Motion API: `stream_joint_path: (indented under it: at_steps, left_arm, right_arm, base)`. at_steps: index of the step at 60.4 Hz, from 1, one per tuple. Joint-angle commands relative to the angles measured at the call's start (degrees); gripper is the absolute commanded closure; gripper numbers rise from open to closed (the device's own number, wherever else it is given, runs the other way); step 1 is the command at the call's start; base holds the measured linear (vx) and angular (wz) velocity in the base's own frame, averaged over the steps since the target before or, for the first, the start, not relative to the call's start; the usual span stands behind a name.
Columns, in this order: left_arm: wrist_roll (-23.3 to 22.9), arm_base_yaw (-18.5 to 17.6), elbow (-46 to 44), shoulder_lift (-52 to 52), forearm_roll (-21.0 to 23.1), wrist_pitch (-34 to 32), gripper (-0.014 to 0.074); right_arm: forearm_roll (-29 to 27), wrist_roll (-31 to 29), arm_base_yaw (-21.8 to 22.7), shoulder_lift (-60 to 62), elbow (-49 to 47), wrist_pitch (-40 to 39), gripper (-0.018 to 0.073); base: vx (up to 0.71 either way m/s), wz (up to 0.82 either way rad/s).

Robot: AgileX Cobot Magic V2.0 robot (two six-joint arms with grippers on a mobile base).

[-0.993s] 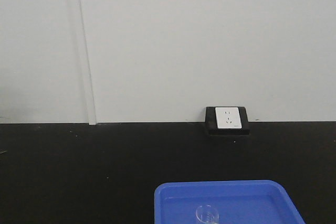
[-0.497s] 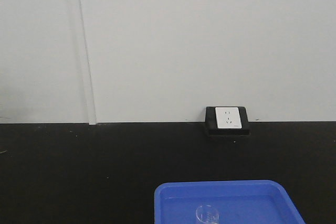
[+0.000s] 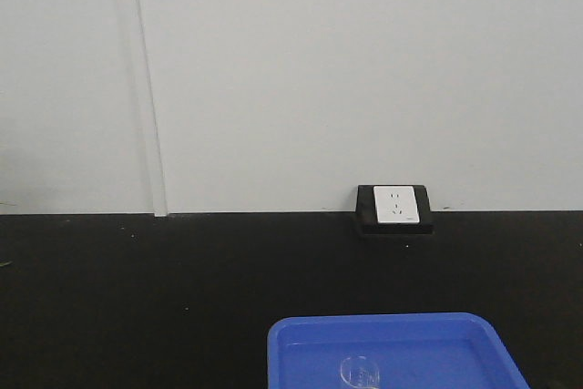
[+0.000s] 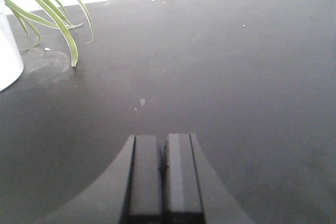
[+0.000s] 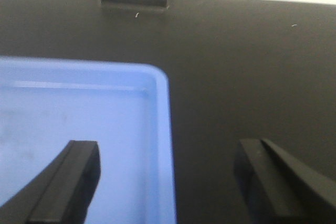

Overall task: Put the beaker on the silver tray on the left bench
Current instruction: 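Reach the right gripper down around the clear beaker in the blue tray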

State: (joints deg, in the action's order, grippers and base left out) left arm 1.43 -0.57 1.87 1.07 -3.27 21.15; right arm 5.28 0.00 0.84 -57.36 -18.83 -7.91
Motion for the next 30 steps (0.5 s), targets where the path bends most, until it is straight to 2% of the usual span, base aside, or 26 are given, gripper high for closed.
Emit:
stream_joint_path:
  at_steps: [1,5,12,18,25,30]
  left_arm:
    - [-0.1,-0.31,1.13,0.42,0.17,-4.66,0.0595]
    - [-0.1,-0.31,1.13,0.42,0.17,-4.66,0.0595]
    - [-0.1,-0.31,1.13,0.42,0.17,-4.66,0.0595]
    - [-0.1,-0.31,1.13,0.42,0.17,-4.66,0.0595]
    - [-0.1,-0.31,1.13,0.42,0.17,-4.66,0.0595]
    - [-0.1,-0.31,1.13,0.42,0.17,-4.66,0.0595]
  right_arm:
    - [5.19,-0.33,-3.05,-4.71,-1.91,-8.95,-0.0042]
    - [7.46,0.0,-6.84,-8.61,-1.91,-12.86,-0.0037]
    - [7.49,3.0,-12.14,-15.93,-1.91,-19.76,-0.0035]
    - [7.49,3.03,-15.85,-23.08,-1.91,-25.61,-0.0035]
    - [7.49,1.96,-18.0,-30.65,-2.24,-33.51,-0.0035]
    - [7.89,2.04,-18.0,-35.89,-3.75,-36.98,-0.0035]
  base:
    - [0.0,0.0]
    - [0.0,0.0]
    - [0.0,0.0]
    - [0.0,0.0]
    - [0.0,0.0]
    - [0.0,0.0]
